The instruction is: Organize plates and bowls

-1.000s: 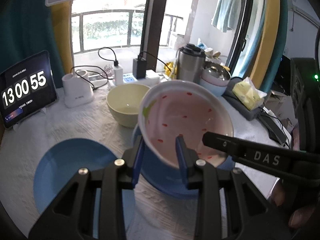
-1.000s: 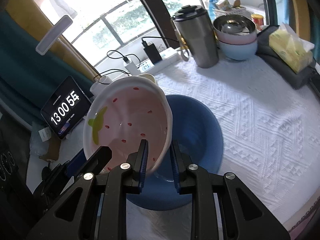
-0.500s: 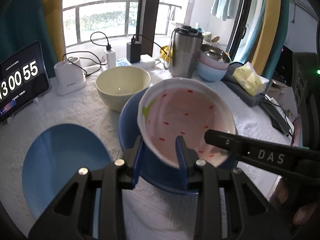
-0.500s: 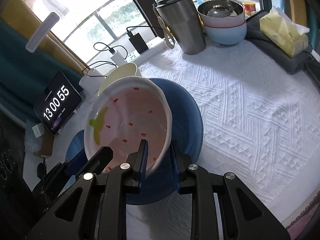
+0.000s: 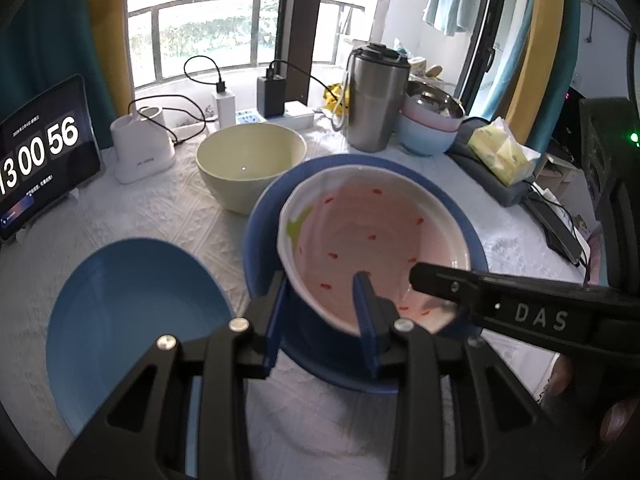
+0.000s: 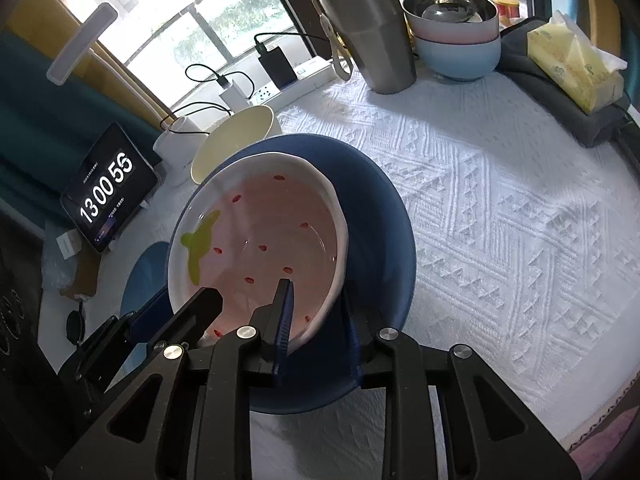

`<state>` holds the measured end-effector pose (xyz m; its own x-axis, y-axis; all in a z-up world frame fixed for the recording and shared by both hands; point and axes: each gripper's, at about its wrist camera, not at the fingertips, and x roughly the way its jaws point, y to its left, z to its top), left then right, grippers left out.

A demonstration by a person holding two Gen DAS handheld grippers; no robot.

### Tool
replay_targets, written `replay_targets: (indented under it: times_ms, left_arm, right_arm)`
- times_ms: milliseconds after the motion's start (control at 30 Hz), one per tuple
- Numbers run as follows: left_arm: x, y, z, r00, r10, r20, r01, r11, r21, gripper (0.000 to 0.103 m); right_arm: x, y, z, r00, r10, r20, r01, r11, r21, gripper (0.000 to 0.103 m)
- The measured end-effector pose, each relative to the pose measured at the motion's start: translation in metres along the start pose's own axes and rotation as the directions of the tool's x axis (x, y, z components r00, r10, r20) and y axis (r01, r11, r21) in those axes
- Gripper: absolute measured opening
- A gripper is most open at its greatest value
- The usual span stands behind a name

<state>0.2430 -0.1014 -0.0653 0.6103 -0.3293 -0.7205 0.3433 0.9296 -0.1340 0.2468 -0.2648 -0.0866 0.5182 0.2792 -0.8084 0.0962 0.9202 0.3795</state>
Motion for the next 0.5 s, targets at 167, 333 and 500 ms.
replay_targets:
  times_ms: [167,333,500]
  left_arm:
    - [0.000,0.003,0.001,1.000,0.006,-0.007,-0.006,1.000,-0.014,0.035]
    - [-0.004,0.003,0.002,1.000,-0.004,0.007,0.004,1.000,-0.006,0.035]
    - [-0.007,0.004,0.004,1.000,-0.007,0.012,0.007,1.000,-0.007,0.035]
  right_arm:
    - [0.001,0.001,-0.001,1.000,-0.017,-0.008,0.017,1.000,-0.021,0.030]
    - [-0.003,0.004,-0.001,1.000,-0.024,0.015,0.025,0.999,-0.047,0.033]
    - [-0.014,0.010,0.001,0.998,-0.034,0.057,0.038,0.997,-0.074,0.035]
